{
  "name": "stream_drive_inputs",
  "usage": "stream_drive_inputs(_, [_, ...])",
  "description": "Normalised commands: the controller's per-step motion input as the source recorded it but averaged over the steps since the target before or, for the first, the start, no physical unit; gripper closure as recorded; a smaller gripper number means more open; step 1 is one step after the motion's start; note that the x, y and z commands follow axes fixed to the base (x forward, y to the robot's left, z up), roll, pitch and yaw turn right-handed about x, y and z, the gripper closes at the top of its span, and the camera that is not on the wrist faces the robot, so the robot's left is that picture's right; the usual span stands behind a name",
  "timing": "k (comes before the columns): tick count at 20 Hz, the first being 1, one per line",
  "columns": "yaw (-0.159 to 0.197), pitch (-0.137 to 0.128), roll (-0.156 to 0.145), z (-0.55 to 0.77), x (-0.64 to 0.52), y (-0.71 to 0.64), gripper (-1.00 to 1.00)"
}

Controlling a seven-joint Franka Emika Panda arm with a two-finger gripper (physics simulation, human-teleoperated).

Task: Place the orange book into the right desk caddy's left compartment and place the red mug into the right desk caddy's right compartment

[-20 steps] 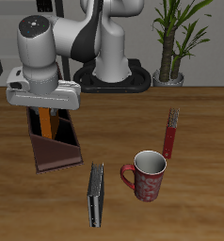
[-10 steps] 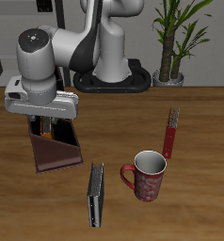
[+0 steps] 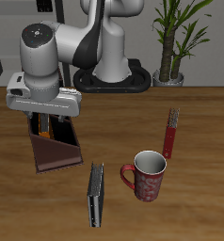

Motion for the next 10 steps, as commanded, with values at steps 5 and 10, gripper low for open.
stream_drive_inputs(5, [0.02, -0.05, 0.012, 0.3, -0.08, 0.42, -1.0])
stream_drive_inputs(10, [0.034, -0.052, -0.005, 0.26, 0.0, 0.49, -1.0])
